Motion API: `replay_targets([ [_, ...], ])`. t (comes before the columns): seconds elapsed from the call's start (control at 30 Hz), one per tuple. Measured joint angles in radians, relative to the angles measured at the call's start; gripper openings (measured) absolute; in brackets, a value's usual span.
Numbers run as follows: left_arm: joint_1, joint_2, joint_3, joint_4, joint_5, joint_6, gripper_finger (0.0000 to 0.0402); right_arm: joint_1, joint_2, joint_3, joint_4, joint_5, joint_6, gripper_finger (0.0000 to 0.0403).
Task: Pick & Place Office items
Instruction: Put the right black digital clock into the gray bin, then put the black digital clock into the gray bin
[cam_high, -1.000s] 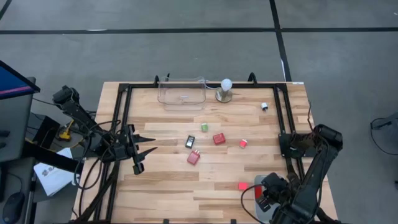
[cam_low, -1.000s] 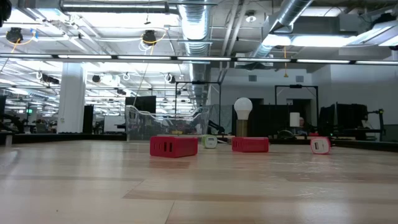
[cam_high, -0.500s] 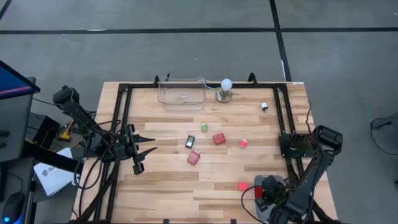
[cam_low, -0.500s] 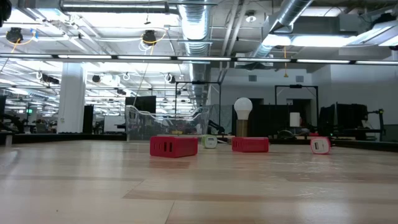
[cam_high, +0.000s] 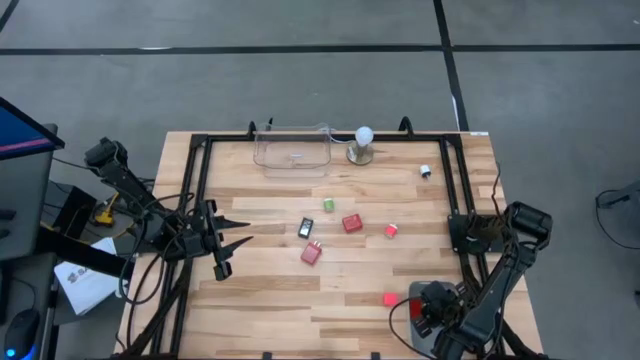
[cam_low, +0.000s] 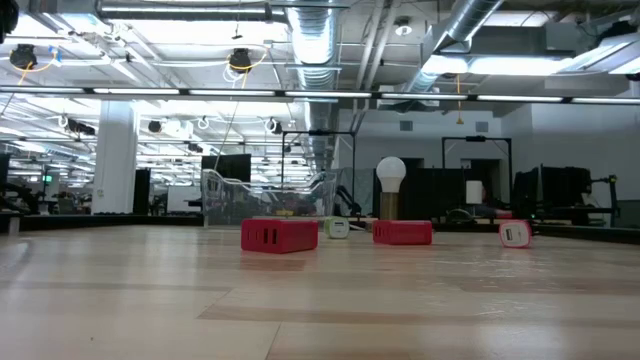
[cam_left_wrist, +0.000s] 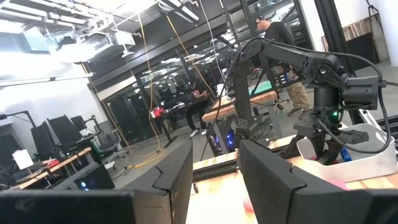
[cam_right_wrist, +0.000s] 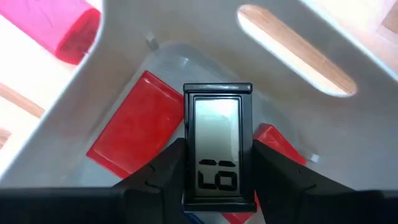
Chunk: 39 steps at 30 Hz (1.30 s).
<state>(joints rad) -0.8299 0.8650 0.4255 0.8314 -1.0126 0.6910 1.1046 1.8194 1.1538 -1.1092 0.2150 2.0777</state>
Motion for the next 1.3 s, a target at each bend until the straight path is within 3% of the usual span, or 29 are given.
replay_targets([
  [0.37, 0.0, 0.0, 0.0, 0.0, 0.0, 0.0, 0.0129, 0.0, 0.0, 0.0, -0.004, 0.016, -0.013, 0.0229],
  [0.67, 0.0, 0.0, 0.0, 0.0, 0.0, -0.001, 0.0129, 0.0, -0.031, 0.009, -0.029, 0.046, 0.008, 0.0233],
  [0.9, 0.0, 0.0, 0.0, 0.0, 0.0, -0.002, 0.0129, 0.002, -0.083, 0.091, -0.078, 0.19, 0.011, 0.0233],
  [1.03, 0.0, 0.0, 0.0, 0.0, 0.0, -0.011, 0.0129, 0.008, -0.107, 0.142, -0.073, 0.391, -0.065, 0.0233],
  [1.17, 0.0, 0.0, 0.0, 0.0, 0.002, -0.01, 0.0129, 0.002, -0.114, 0.197, -0.069, 0.625, -0.323, 0.0233],
  [1.3, 0.007, 0.0, 0.0, -0.001, 0.061, -0.01, 0.0129, -0.049, -0.114, 0.215, -0.08, 0.693, -0.611, 0.0233],
])
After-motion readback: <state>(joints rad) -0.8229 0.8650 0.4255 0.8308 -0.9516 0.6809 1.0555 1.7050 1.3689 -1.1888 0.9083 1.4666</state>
